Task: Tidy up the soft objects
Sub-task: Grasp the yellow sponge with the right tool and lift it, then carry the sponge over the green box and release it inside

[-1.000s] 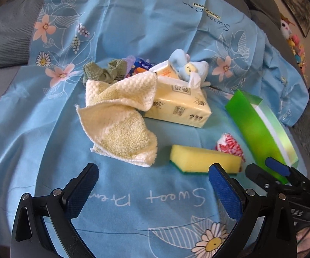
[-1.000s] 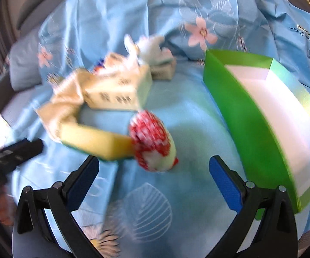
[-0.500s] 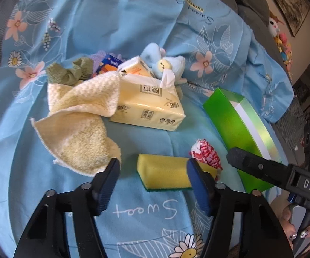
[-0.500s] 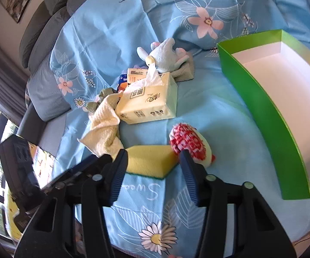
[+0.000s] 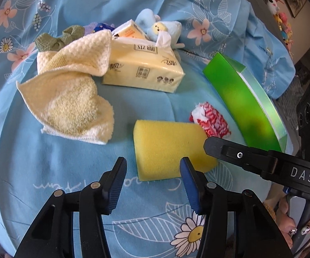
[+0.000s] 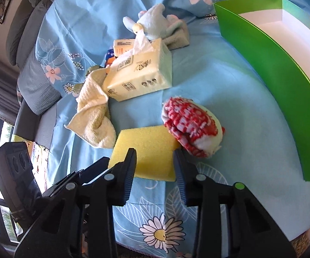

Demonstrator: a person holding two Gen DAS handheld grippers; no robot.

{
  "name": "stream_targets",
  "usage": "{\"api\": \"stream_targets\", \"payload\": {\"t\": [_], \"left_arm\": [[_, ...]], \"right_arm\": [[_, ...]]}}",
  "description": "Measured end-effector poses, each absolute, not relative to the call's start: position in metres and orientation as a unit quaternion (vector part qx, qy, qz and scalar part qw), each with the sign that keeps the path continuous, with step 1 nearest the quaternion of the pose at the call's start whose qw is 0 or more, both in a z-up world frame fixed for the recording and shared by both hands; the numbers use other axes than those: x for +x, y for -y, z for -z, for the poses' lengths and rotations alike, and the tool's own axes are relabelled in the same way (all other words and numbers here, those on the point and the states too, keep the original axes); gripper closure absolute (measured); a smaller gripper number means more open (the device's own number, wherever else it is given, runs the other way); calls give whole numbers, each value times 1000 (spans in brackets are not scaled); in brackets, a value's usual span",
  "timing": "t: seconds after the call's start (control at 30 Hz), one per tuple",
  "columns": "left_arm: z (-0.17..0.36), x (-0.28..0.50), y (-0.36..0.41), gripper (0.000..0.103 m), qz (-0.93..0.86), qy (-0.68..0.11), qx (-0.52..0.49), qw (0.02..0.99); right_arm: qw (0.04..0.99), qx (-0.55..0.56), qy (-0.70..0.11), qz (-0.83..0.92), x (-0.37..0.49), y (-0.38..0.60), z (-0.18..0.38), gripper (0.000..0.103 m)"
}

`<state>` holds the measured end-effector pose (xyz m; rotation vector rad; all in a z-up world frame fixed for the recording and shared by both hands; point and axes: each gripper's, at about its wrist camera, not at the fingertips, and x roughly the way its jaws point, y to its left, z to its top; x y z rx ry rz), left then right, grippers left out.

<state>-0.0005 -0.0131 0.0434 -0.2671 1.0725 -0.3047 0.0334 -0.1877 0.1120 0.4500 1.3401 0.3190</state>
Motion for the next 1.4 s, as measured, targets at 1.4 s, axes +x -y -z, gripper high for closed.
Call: {"api": "stream_targets", "payload": {"t": [1.4], "left_arm": [[-166, -32, 48, 65, 192, -370, -95, 904]], "right_arm": [[840, 203, -475, -167, 17, 195, -218, 53]]}}
